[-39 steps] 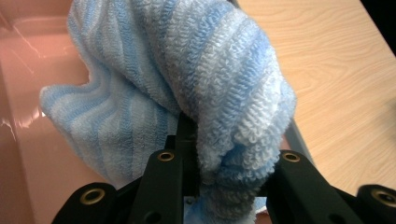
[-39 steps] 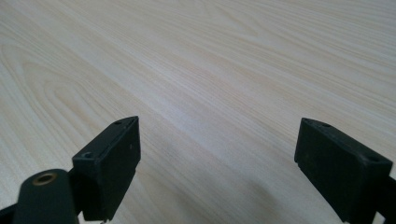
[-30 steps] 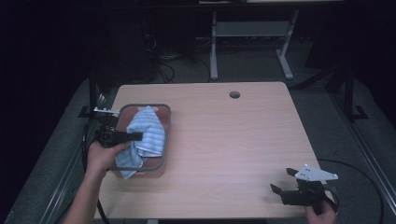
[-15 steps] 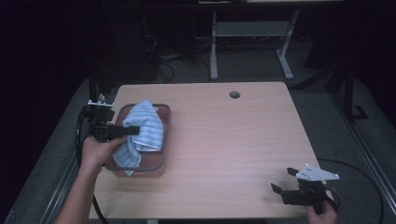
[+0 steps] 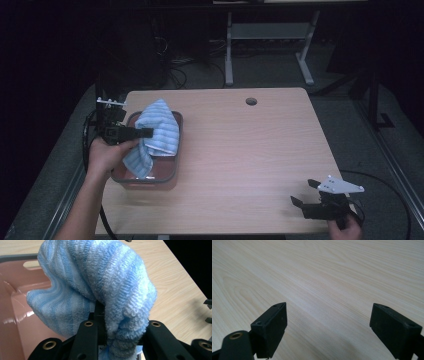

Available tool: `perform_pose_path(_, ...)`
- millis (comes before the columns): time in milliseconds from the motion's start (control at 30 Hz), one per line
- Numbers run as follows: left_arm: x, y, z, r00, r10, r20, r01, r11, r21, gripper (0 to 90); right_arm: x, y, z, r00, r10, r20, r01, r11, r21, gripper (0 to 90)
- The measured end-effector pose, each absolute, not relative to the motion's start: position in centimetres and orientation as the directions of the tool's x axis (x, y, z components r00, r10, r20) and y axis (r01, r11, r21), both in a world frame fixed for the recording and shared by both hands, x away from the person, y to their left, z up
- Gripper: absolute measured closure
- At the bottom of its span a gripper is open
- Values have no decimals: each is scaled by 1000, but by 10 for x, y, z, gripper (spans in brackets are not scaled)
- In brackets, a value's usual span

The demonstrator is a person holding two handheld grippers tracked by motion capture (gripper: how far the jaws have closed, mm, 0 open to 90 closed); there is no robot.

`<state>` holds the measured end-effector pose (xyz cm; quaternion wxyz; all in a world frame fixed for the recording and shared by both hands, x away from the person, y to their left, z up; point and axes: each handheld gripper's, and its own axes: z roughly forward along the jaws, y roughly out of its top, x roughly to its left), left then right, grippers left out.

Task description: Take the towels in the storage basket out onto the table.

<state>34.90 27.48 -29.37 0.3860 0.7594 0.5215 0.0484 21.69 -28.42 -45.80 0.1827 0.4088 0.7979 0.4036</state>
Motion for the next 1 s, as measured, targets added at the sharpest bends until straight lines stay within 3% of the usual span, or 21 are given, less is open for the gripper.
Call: perform_pose_path(1000,356,236,-258,520,799,-301,719,-219,659,729,217,-286,-458,-592,804,44,508,330,796,137)
